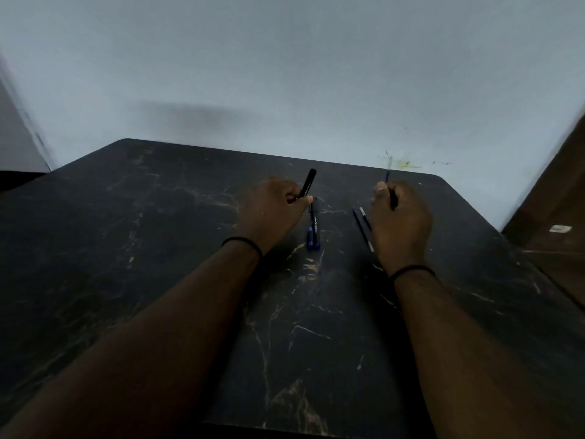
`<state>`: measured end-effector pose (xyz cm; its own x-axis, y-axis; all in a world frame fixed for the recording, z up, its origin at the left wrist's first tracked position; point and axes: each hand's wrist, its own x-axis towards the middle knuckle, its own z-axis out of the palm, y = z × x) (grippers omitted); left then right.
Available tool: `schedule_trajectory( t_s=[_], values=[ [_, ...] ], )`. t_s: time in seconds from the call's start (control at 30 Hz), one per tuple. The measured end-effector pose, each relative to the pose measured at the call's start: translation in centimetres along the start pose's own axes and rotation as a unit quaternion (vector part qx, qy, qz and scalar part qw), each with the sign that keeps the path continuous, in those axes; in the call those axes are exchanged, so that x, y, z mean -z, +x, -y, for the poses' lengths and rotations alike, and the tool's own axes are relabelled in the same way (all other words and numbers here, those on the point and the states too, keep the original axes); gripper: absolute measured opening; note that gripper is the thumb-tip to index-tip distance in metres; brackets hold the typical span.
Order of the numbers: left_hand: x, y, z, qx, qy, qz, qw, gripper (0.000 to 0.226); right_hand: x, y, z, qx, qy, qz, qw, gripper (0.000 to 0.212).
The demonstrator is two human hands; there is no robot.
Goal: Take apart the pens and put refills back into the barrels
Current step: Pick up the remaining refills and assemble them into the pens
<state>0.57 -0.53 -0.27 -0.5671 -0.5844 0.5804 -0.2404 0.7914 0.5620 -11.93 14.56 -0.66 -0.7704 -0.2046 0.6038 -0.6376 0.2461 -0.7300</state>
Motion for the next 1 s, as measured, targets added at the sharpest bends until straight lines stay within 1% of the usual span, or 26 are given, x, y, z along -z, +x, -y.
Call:
schedule_trajectory(
  t_s=[0.07,0.17,0.2,0.3,0.37,0.47,0.73,0.9,1.0],
  values=[
    [0.0,0.0,0.0,0.000,-0.002,0.003,1.000,0.043,0.0,0.1,0.0,-0.027,0.014,-0.006,1.000,0.009],
    [0.1,0.0,0.0,0.003,0.008,0.001,1.000,0.043,0.2,0.5,-0.3,-0.071,0.002,-0.018,0.997,0.020],
    [0.1,0.0,-0.1,0.003,0.007,0.000,1.000,0.042,0.3,0.6,-0.6,-0.084,-0.017,-0.010,0.996,0.019],
    [0.1,-0.1,-0.1,0.001,0.006,0.001,1.000,0.041,0.4,0.8,-1.6,-0.101,-0.112,0.047,0.987,0.003],
    [0.1,0.0,-0.1,-0.003,0.008,-0.001,1.000,0.041,0.6,0.9,-2.1,-0.108,-0.161,0.078,0.978,0.010],
    [0.1,-0.1,-0.1,0.003,0.015,-0.002,1.000,0.044,0.7,1.0,-2.4,-0.106,-0.196,0.096,0.970,0.016],
    [0.0,0.0,-0.1,0.001,0.015,-0.002,1.000,0.048,0.3,1.2,-2.8,-0.134,-0.195,0.113,0.965,0.017],
    [0.1,0.0,0.0,-0.002,0.022,0.008,1.000,0.044,0.1,1.3,-2.8,-0.127,-0.187,0.135,0.965,0.024],
    [0.1,0.0,0.0,0.000,0.009,0.007,1.000,0.043,0.1,1.2,-2.7,-0.121,-0.179,0.141,0.966,0.022]
  ],
)
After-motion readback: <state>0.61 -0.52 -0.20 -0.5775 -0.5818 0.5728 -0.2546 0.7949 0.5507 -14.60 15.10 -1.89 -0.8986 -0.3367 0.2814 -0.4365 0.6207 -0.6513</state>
